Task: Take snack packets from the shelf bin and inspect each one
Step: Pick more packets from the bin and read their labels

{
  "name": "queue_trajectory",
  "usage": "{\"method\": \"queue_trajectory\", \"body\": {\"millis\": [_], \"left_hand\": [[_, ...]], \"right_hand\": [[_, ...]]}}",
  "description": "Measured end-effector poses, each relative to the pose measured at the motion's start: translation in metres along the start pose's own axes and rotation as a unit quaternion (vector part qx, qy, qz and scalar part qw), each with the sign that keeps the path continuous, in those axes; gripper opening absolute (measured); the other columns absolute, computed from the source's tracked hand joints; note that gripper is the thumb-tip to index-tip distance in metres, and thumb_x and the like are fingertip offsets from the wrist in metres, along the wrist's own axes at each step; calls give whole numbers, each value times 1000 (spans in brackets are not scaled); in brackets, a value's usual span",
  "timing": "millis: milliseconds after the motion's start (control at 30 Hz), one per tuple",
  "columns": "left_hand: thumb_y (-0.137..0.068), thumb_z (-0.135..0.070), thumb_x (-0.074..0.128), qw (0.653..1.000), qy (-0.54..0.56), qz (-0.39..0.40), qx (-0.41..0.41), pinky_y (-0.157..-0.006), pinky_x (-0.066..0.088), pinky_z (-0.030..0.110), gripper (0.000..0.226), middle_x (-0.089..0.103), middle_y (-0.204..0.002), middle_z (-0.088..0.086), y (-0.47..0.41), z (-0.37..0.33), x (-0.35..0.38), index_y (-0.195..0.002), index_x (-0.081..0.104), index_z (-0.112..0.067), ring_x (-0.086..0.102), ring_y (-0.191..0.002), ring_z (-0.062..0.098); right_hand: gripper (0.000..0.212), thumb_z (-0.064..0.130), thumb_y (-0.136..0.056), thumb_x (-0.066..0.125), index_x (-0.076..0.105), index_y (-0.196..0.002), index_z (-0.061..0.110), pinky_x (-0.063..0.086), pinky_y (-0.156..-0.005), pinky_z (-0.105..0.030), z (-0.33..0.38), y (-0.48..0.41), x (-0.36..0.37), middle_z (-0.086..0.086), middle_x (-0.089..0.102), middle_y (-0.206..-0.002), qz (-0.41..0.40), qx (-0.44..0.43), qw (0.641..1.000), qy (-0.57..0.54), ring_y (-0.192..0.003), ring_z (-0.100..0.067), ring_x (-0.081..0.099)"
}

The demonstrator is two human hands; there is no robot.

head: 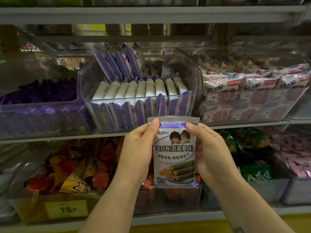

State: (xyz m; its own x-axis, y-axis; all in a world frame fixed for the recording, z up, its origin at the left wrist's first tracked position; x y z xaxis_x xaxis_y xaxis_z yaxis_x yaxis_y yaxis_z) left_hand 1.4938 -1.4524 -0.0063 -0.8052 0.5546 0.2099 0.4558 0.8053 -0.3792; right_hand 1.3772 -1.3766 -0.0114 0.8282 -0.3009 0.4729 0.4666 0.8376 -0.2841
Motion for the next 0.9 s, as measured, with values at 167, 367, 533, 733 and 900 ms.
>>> {"method": "queue_trajectory", "body": {"millis": [167,367,533,733,900], "left_hand": [[-100,-36,44,1000,9,-3,-1,-74,54,31,39,77,-91,7,1,-1,2,-86,79,-25,73,-89,19],[-98,-31,47,994,108,-2,-31,-58,57,25,39,76,-87,12,4,-3,7,-79,79,-19,75,-78,20],[-95,-30,51,982,186,-22,-37,-58,58,30,36,76,-92,15,0,-9,-1,-81,79,-12,75,-81,24],[-85,-39,55,986,142,52,-76,-78,61,44,36,74,-106,13,-1,-8,-1,-98,77,-13,71,-99,27],[-84,-21,61,973,67,171,-138,-68,61,31,38,71,-116,11,6,-5,2,-120,67,-17,70,-101,24]], "right_hand": [[38,30,-72,66,68,-93,-2,58,-58,-31,0,0,-1,-20,74,-88,-10,-16,1000,-4,-77,-29,74],[32,37,-76,61,76,-87,10,59,-62,-30,-1,-3,-2,-17,75,-94,19,-13,1000,21,-86,-27,74],[33,44,-87,60,72,-106,20,57,-80,-32,-3,5,2,-10,73,-109,209,88,946,233,-101,-25,70],[35,43,-83,61,72,-102,15,57,-82,-35,-3,10,-5,-14,73,-106,217,143,939,226,-97,-23,71],[39,33,-85,53,66,-114,10,60,-72,-32,12,5,-4,-16,72,-109,159,101,977,104,-97,-26,71]]}}
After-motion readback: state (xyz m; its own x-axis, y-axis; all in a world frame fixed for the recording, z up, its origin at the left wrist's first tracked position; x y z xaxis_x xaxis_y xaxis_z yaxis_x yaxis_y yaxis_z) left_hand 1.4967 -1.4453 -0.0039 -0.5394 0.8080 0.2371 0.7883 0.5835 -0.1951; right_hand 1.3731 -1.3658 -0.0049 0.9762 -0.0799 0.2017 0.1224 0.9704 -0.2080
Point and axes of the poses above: each hand's wrist, its own y-axis away from the middle knuckle, its own x-axis out of the palm, z = x × y, the point moved 7 cm from there along -y, towards the middle knuckle
